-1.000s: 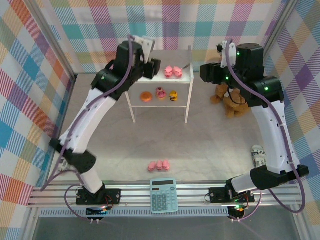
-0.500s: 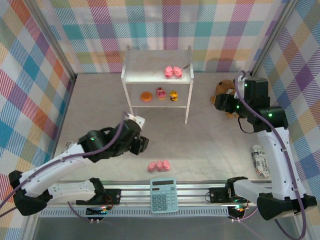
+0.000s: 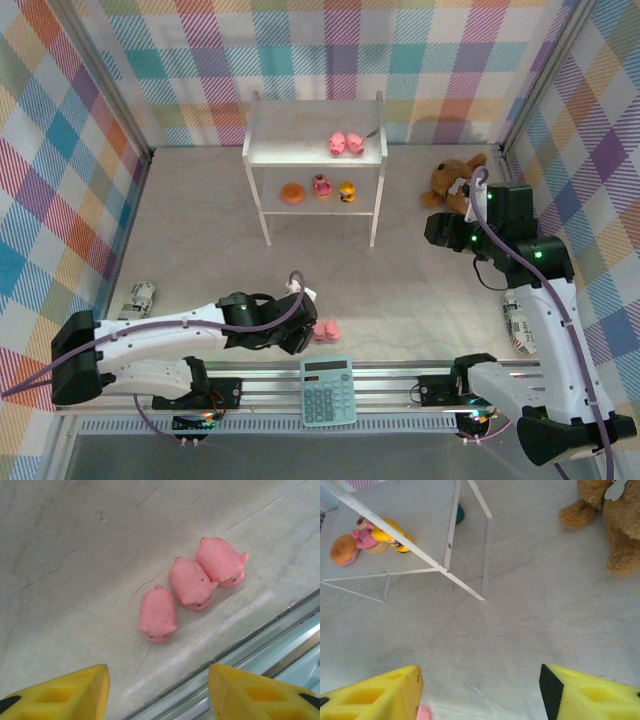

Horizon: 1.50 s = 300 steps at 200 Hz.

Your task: Place and organize the plastic toys onto the shelf

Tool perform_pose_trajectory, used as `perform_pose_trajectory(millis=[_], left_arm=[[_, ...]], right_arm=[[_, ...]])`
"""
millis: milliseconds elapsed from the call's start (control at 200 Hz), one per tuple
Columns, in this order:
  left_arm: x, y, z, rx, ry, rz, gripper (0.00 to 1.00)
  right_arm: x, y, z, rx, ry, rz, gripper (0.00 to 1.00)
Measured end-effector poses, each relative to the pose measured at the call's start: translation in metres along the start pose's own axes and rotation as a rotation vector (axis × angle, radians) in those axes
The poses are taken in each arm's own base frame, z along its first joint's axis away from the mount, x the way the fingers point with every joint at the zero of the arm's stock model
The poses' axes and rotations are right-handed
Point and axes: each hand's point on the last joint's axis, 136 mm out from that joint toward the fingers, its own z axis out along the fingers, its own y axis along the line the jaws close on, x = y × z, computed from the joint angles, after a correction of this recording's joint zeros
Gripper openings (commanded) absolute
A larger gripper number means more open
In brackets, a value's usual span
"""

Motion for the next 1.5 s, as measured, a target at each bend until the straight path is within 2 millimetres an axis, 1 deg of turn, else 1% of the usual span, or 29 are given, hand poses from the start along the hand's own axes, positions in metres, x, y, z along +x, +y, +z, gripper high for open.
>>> perform_pose_trajectory(millis=[95, 185, 350, 510, 785, 1045, 1090, 1145, 1165, 1270, 1310, 1380, 1450, 1500], left_arm=[[0.006, -0.002, 0.016, -0.007, 0.028, 0.013, 0.56], [0.013, -0.001, 0.027, -0.018, 0.051, 0.024, 0.56], [0.018, 0.005, 0.035, -0.022, 0.060, 0.020, 0.56], [0.019, 0.013, 0.044, -0.017, 0.082, 0.007, 0.56], [0.024, 0.008, 0.064, 0.017, 0.146, 0.032, 0.52], [0.023, 0.010, 0.068, 0.031, 0.160, 0.042, 0.41], [0.023, 0.010, 0.069, 0.034, 0.160, 0.037, 0.34], [0.022, 0.010, 0.071, 0.039, 0.162, 0.041, 0.20], [0.021, 0.011, 0.072, 0.040, 0.162, 0.031, 0.18], [0.020, 0.010, 0.073, 0.057, 0.167, 0.037, 0.16], [0.019, 0.010, 0.072, 0.059, 0.168, 0.038, 0.13], [0.016, 0.010, 0.071, 0.060, 0.163, 0.042, 0.12], [0.008, 0.010, 0.064, 0.060, 0.150, 0.041, 0.12], [-0.004, 0.009, 0.053, 0.064, 0.129, 0.037, 0.12]], right_arm=[[0.000, 0.003, -0.006, -0.016, -0.016, 0.002, 0.64], [0.000, 0.006, -0.009, -0.028, -0.024, 0.003, 0.64], [0.000, 0.007, -0.010, -0.037, -0.023, 0.003, 0.64], [0.000, 0.008, -0.010, -0.039, -0.022, 0.004, 0.64], [0.000, 0.007, -0.008, -0.038, -0.018, 0.008, 0.63], [-0.005, 0.008, -0.003, -0.043, -0.023, 0.007, 0.63], [-0.005, 0.008, -0.003, -0.045, -0.023, 0.007, 0.63], [-0.006, 0.009, -0.002, -0.046, -0.024, 0.006, 0.63], [-0.006, 0.009, -0.002, -0.046, -0.024, 0.007, 0.63], [-0.007, 0.009, -0.001, -0.046, -0.025, 0.006, 0.62], [-0.007, 0.009, 0.000, -0.046, -0.023, 0.007, 0.62], [-0.007, 0.009, 0.000, -0.046, -0.023, 0.007, 0.62], [-0.007, 0.008, 0.001, -0.045, -0.021, 0.007, 0.62], [-0.008, 0.008, 0.002, -0.045, -0.020, 0.008, 0.61]])
